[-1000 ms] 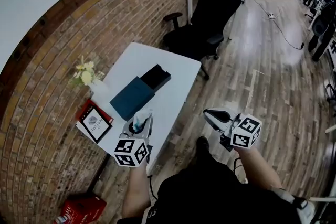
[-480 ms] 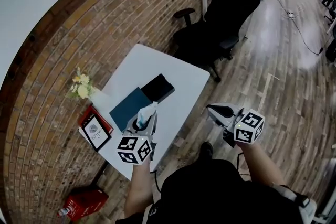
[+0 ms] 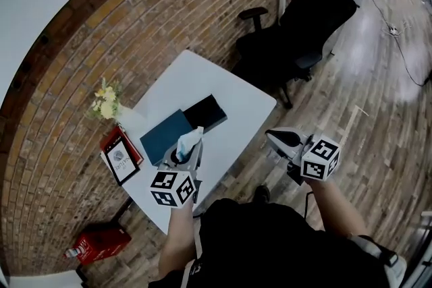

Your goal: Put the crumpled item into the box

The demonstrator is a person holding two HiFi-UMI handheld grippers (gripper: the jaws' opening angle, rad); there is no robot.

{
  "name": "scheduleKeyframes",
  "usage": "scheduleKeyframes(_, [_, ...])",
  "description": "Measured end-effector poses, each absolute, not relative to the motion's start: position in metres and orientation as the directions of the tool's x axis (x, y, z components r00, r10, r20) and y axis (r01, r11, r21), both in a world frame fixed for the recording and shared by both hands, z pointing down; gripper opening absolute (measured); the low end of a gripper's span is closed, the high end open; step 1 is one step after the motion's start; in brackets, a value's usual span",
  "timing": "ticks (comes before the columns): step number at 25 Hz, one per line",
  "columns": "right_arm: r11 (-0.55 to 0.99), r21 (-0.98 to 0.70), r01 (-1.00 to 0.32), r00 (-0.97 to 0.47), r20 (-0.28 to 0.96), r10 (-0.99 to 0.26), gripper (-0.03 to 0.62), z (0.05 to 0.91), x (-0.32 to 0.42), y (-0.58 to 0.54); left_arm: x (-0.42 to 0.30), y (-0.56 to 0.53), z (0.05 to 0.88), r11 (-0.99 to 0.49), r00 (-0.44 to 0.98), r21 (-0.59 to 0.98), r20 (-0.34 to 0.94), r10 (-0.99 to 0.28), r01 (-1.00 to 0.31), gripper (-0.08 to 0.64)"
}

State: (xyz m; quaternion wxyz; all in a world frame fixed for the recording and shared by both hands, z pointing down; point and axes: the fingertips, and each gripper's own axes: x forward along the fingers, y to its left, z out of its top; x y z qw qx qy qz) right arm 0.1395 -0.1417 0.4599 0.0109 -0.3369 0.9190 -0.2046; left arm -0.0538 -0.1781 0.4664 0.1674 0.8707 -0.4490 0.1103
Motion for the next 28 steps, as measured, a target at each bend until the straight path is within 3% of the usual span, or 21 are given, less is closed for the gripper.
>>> scheduleKeyframes(16, [0.699, -0.362, -0.617, -0.78, 0.163, -0.604, 0.0, 0.452, 0.087, -0.193, -0.103, -0.227, 0.469, -0.527, 0.567, 0.209, 0.311, -0.763, -0.824, 0.1])
scheduleKeyframes(28, [0.742, -0.358, -0.567, -0.824, 0.234, -0.516, 0.0, 0.46, 0.039, -0.235, -0.128, -0.266, 0.482, -0.494, 0.558, 0.267, 0.289, -0.778, -0.827, 0.1])
